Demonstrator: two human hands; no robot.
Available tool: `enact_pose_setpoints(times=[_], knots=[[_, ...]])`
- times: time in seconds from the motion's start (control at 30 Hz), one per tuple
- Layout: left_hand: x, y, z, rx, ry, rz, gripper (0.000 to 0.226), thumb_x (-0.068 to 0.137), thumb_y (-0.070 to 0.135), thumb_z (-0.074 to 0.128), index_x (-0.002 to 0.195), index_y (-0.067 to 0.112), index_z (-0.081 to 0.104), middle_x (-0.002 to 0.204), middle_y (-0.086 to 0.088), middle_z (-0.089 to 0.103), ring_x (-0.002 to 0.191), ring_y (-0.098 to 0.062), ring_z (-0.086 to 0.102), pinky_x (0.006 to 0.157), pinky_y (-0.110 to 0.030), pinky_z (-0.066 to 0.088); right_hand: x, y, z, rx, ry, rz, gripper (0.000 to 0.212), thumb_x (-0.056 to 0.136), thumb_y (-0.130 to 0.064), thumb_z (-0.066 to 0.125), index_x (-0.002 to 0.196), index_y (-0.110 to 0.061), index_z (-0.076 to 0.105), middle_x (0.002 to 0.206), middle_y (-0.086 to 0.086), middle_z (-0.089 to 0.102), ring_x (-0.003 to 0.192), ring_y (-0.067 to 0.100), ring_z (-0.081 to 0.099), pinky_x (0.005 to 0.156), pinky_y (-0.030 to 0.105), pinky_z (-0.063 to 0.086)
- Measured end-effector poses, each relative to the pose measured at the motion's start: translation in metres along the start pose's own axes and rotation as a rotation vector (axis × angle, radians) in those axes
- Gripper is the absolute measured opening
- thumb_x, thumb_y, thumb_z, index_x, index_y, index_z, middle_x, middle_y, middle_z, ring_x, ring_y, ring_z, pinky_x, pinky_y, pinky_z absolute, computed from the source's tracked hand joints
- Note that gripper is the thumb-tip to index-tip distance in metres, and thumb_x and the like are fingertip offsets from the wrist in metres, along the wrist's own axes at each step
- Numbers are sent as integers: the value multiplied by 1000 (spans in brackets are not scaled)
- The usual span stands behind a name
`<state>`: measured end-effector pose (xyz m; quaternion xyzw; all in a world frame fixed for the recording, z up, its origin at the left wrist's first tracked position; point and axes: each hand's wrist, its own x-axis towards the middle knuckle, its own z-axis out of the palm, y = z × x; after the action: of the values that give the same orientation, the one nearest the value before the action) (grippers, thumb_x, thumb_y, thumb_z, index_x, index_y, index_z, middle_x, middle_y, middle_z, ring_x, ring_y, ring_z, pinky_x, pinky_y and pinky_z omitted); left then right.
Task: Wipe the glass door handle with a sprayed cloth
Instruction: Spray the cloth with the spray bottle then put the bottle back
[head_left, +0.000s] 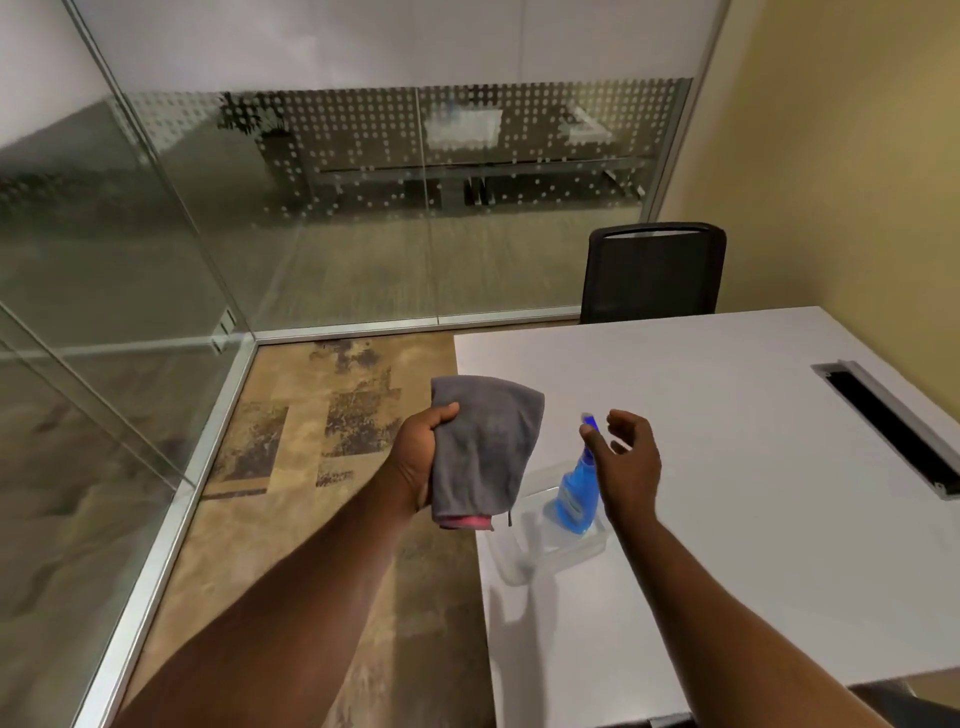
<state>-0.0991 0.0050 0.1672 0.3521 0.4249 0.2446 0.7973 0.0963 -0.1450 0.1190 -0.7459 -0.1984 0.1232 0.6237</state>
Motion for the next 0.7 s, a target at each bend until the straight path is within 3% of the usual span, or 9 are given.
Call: enact_pose_setpoints(times=[0.2,0.37,0.43,0.6,0.7], knots=[[25,-24,4,31,29,-5,28,101,25,55,112,2,67,90,-13,78,83,-32,70,77,-37,55,3,52,-5,-64,18,59,66,80,-23,87,137,-19,54,133,-5,59,120,11,57,102,30,46],[42,-39,3,38,80,-69,42,99,30,59,124,-2,65,119,-24,72,110,-43,66,104,-51,50,6,93,-1,-97,-56,145,70,80,-22,86,140,-20,52,137,-4,60,121,16,58,103,36,48],[47,-44,2,32,92,-88,46,98,31,59,129,-2,63,123,-24,71,118,-45,63,109,-54,47,8,104,4,-114,-93,158,67,81,-22,85,140,-22,52,136,-6,61,122,14,58,104,38,48],[58,-51,-1,-10,89,-118,43,100,31,56,129,0,63,120,-22,72,105,-40,68,91,-45,54,15,125,19,-108,-124,195,59,84,-22,83,136,-25,55,127,-7,64,113,15,61,99,36,51],[61,-54,-3,-22,84,-132,42,99,31,56,126,0,64,117,-21,73,102,-39,69,90,-44,53,21,130,26,-124,-131,202,49,88,-23,79,131,-24,56,118,-7,65,108,17,61,95,34,50]])
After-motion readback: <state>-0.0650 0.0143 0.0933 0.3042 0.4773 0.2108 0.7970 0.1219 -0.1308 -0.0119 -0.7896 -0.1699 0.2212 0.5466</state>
